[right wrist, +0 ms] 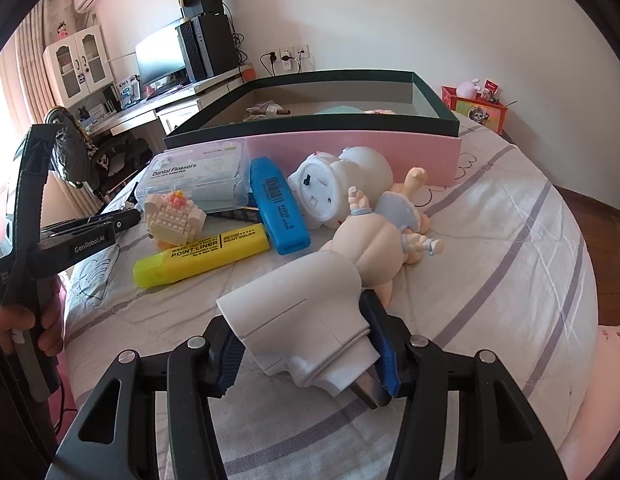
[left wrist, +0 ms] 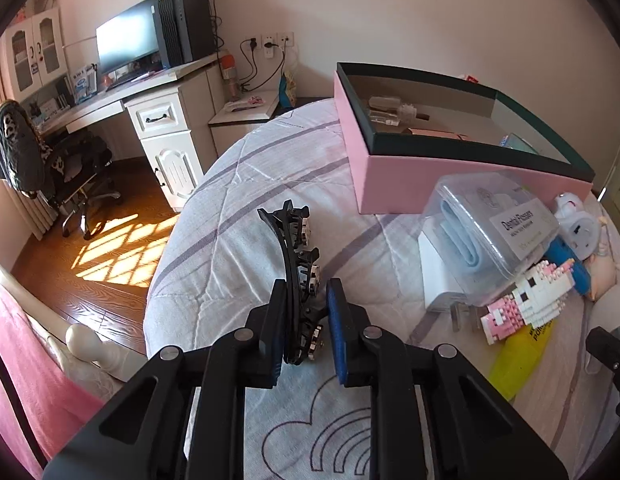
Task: Organize rigid objects
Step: 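Grasp the black hair clip with the left gripper while the right gripper grasps the white plug adapter, then carry the hair clip and plug adapter over the pink box, then open both grippers over the pink box to drop the items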
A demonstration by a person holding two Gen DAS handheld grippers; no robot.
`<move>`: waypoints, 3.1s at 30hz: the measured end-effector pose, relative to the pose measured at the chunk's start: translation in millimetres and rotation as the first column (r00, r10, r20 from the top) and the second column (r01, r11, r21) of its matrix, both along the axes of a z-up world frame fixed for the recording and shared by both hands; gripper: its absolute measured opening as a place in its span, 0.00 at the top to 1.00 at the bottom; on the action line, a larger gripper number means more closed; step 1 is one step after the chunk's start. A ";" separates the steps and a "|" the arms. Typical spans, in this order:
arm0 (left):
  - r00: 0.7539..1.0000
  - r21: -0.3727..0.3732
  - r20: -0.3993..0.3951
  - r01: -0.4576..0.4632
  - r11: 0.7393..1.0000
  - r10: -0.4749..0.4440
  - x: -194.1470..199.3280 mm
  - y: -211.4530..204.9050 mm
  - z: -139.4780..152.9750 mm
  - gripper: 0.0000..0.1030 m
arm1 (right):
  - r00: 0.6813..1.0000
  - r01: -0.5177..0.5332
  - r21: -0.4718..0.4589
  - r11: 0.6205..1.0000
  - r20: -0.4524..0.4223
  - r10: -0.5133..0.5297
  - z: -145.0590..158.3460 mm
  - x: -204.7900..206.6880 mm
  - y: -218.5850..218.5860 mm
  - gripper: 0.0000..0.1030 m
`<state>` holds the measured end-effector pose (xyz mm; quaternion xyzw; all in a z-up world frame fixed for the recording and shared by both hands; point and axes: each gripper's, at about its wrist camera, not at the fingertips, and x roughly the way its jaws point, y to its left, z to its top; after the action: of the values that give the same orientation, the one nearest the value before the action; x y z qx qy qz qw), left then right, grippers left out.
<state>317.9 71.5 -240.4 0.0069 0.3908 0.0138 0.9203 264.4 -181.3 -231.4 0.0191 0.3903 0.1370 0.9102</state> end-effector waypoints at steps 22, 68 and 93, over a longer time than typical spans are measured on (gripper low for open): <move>0.937 -0.055 0.289 0.223 0.973 -0.198 -110.1 -82.3 115.6 0.82 | 0.950 0.003 0.055 0.998 0.311 -0.020 101.0 -53.3 -5.6 0.47; 0.906 0.125 0.365 0.179 0.976 -0.213 -14.2 -109.6 170.1 0.81 | 0.917 -0.049 -0.055 0.997 0.393 0.067 160.9 38.3 22.6 0.47; 0.986 0.094 -0.083 0.151 0.984 -0.143 191.7 -96.8 62.3 0.35 | 0.996 -0.090 -0.012 0.996 -0.029 0.090 63.5 218.2 20.8 0.47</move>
<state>509.6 -25.3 -178.0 0.0824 0.4228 -0.0350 0.9018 482.6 -160.5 -167.9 -0.0024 0.4048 0.1751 0.8975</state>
